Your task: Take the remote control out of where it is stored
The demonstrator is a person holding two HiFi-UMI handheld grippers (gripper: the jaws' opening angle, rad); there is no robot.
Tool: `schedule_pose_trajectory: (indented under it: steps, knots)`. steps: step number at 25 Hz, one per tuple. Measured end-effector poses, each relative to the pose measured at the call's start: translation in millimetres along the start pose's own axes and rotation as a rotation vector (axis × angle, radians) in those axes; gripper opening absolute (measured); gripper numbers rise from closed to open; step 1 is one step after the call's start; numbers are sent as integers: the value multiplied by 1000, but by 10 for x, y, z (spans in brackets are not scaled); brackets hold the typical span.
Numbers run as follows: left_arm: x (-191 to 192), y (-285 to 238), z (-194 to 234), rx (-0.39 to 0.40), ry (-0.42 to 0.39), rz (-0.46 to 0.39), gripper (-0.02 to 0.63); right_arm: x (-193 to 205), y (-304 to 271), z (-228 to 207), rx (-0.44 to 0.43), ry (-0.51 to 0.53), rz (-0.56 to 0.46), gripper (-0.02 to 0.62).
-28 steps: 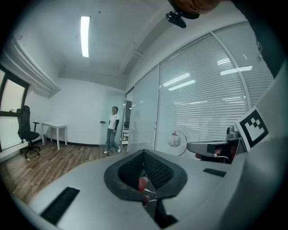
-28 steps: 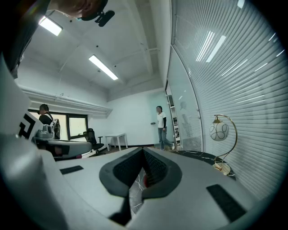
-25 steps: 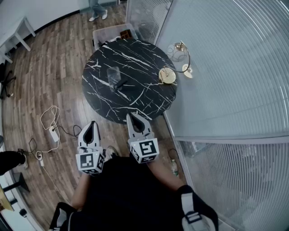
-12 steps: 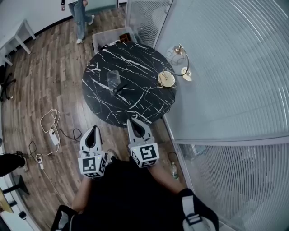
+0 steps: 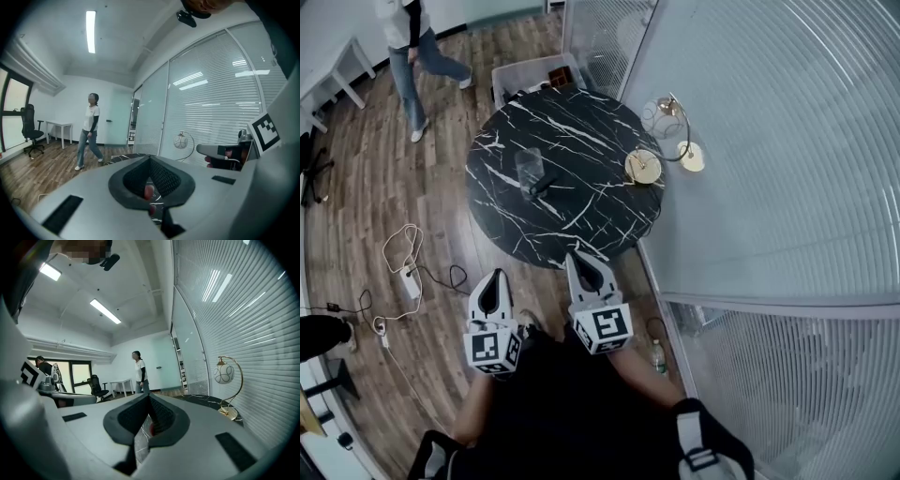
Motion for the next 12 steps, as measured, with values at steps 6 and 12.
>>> schedule_pose_trajectory:
  steps: [6, 12]
  knots:
    - [-38, -144, -224, -56, -25, 0, 8, -13, 12, -240, -41, -14, 30, 2]
    - [-52, -202, -433, -112, -27, 5, 8, -20, -35, -389, -112, 6, 54, 2]
Point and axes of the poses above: the fingertips, and each gripper's own axes: y backward along the fingers, z to its left, x out of its underside, the point moved 6 cm from there along y, backward along the fingers, and after that the axes turned 8 degrees about -y, right-handed, at the moved point
